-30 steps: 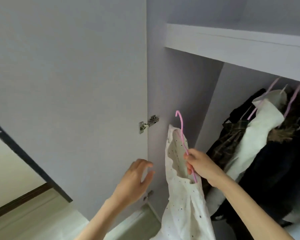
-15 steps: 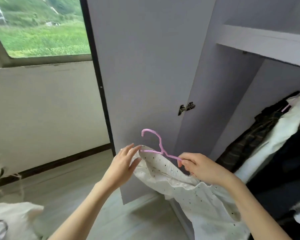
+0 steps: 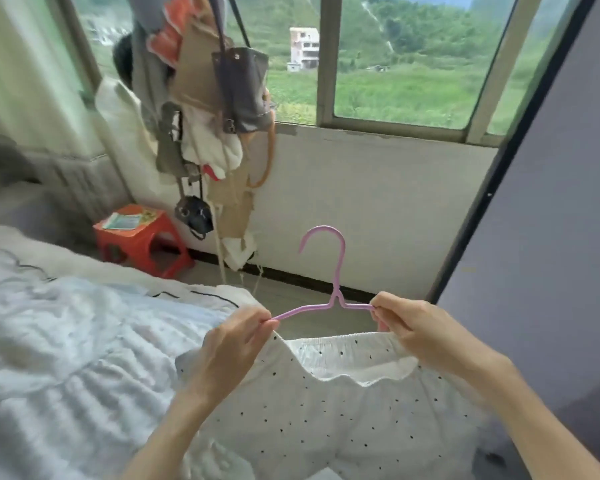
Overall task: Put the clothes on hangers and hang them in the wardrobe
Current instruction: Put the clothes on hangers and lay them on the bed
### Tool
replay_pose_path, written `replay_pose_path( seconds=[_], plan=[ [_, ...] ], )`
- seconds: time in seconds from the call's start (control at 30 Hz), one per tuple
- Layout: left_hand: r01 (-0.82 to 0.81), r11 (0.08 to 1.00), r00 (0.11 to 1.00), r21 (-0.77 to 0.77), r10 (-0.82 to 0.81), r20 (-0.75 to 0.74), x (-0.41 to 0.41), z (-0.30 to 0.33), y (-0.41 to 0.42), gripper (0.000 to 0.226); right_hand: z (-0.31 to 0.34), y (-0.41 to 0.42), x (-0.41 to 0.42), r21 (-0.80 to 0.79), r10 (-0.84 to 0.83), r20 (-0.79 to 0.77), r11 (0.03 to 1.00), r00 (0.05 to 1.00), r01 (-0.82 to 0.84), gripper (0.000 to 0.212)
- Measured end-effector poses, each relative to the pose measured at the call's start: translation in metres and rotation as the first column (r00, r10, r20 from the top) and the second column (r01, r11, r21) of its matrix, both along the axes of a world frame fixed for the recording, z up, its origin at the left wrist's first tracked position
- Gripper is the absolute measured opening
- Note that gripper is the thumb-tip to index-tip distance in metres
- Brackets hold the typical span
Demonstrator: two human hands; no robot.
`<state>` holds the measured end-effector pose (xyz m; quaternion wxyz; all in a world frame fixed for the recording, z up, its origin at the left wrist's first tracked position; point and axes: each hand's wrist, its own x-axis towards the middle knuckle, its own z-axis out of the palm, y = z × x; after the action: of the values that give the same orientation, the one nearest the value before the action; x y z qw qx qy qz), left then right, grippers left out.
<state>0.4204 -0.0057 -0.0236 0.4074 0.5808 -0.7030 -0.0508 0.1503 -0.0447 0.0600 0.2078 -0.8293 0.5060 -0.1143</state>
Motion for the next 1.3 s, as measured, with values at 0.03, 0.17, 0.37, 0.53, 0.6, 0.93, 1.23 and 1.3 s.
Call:
replay_pose_path(
  seconds=[0.03,0.17,0.37,0.53,0.6,0.93,1.23,1.3],
  plan=[
    [-0.064,0.998,0.998,-0.019,0.065,0.014,0.014,0.004,0.014,0.029,0.000,-0.004,0.016,0.000,0.070,-0.002,0.998,0.998,-0.070,0.023],
    [-0.321,0.944,0.944,-0.076,0.325,0.046,0.051,0.017,0.083,0.028,-0.005,-0.008,0.075,-0.015,0.330,-0.003,0.944,0.944,-0.330,0.016],
    [-0.689,0.709,0.704,-0.148,0.704,0.096,0.072,0.004,0.198,0.031,-0.009,0.025,0.167,-0.070,0.689,-0.053,0.719,0.723,-0.691,0.016],
    [-0.839,0.483,0.471,-0.250,0.875,0.109,0.095,0.013,0.281,0.030,0.004,0.078,0.244,-0.167,0.826,-0.054,0.547,0.561,-0.821,0.012],
    [-0.867,0.396,0.386,-0.303,0.918,0.094,0.104,0.020,0.313,0.028,0.012,0.103,0.274,-0.216,0.868,-0.028,0.479,0.495,-0.851,0.013],
    [-0.899,0.085,0.057,-0.431,0.995,0.078,0.193,0.055,0.491,0.020,0.000,0.236,0.420,-0.492,0.949,0.231,0.304,0.214,-0.816,0.040],
    [-0.873,0.026,-0.028,-0.488,0.994,0.102,0.335,0.118,0.566,0.023,0.020,0.307,0.582,-0.681,0.924,0.351,0.362,0.150,-0.636,0.029],
    [-0.886,0.001,-0.031,-0.465,0.998,0.061,0.375,0.128,0.567,0.025,0.031,0.313,0.627,-0.698,0.912,0.384,0.389,0.143,-0.601,0.031]
  ],
)
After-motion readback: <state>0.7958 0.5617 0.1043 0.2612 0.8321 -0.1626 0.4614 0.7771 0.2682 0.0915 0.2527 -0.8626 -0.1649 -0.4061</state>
